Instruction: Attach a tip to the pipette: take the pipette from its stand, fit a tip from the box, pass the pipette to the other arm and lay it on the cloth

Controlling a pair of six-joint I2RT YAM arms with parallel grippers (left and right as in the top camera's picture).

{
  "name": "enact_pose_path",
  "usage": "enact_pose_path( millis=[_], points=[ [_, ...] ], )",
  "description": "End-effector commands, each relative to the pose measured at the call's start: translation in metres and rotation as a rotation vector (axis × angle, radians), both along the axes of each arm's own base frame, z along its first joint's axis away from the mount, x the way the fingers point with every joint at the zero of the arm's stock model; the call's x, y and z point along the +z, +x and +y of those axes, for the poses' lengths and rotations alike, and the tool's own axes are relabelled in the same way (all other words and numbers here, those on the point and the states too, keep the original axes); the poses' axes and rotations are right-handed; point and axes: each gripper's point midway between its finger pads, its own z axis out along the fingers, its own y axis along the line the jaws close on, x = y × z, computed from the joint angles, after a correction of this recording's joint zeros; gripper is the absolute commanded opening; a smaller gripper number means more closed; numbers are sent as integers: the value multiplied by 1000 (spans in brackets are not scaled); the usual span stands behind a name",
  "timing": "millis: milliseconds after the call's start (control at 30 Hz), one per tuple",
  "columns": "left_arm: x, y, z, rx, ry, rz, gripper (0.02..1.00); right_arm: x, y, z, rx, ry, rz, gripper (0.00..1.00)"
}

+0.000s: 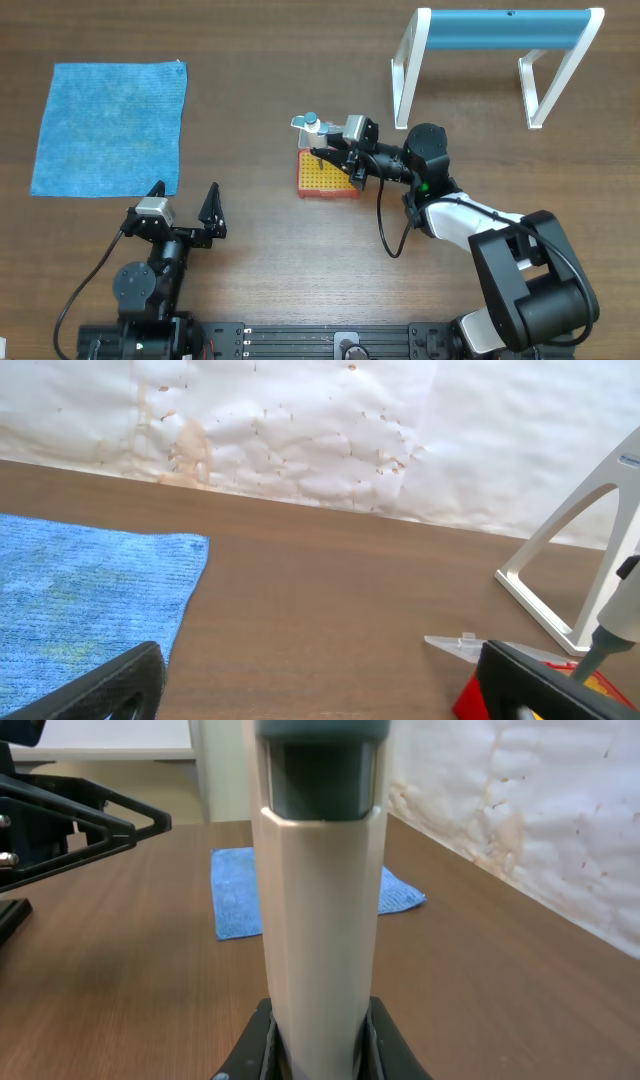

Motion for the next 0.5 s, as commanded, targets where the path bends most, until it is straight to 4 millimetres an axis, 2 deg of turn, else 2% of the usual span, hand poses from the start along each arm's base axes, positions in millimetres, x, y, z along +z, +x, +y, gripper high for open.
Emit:
enact_pose_path(
  millis=[33, 133, 367, 433, 500],
  points=[
    [-1, 0, 1, 8, -15, 4, 998, 28, 1, 0, -12, 44, -11, 75],
    [-1, 0, 1, 8, -15, 4, 998, 45, 4, 1, -8, 57, -44, 75],
    [-1, 0, 1, 8, -15, 4, 998, 81, 13, 3, -11, 55, -3, 75],
    [-1, 0, 1, 9, -15, 4, 998, 97, 14, 4, -11, 56, -5, 75],
    [-1, 0, 1, 9, -15, 4, 998, 121, 16, 4, -18, 63, -25, 75]
  ],
)
